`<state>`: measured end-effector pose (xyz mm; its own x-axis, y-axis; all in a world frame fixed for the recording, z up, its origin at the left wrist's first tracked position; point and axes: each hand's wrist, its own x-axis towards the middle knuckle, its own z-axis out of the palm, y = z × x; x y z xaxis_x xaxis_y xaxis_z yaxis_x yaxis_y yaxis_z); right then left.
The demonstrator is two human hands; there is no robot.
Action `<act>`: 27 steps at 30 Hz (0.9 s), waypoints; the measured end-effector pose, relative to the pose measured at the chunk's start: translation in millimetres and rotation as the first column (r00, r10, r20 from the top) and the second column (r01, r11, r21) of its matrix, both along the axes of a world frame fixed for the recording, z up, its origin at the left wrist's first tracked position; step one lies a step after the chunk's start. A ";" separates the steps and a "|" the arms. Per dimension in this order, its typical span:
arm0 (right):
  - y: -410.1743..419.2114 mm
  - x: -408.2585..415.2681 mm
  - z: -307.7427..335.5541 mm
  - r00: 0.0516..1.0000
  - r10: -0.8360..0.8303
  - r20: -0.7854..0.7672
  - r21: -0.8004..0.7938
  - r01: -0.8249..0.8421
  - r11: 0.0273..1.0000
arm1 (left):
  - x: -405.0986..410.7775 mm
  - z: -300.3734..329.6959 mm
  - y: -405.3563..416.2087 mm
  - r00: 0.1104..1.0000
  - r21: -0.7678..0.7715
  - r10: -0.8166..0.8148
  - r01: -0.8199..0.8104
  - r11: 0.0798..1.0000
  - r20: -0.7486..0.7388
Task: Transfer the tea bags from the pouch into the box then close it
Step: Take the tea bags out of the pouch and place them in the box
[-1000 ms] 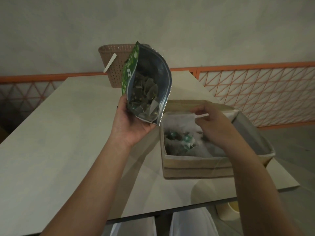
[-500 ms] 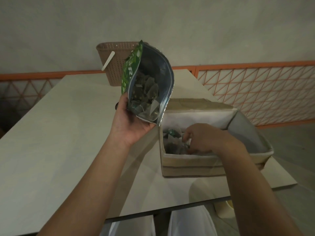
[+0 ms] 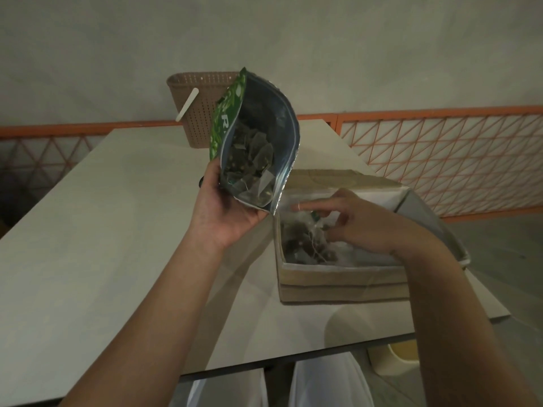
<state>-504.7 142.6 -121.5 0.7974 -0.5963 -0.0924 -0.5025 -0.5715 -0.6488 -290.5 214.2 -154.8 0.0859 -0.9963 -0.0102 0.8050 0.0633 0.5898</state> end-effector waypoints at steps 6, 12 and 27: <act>2.7 0.7 3.2 0.948 -0.218 0.231 0.162 0.183 0.970 | 0.8 0.4 -0.4 1.000 -0.003 -0.003 0.003 1.000 0.008; 0.7 12.2 -6.1 0.952 -0.254 0.170 -0.002 0.258 0.966 | 1.2 -0.5 -0.5 1.000 0.005 0.007 -0.007 1.000 0.012; -3.2 10.6 -5.0 0.823 -0.343 0.452 0.040 0.366 0.930 | 0.1 -1.0 -0.1 1.000 0.017 0.015 -0.015 1.000 -0.004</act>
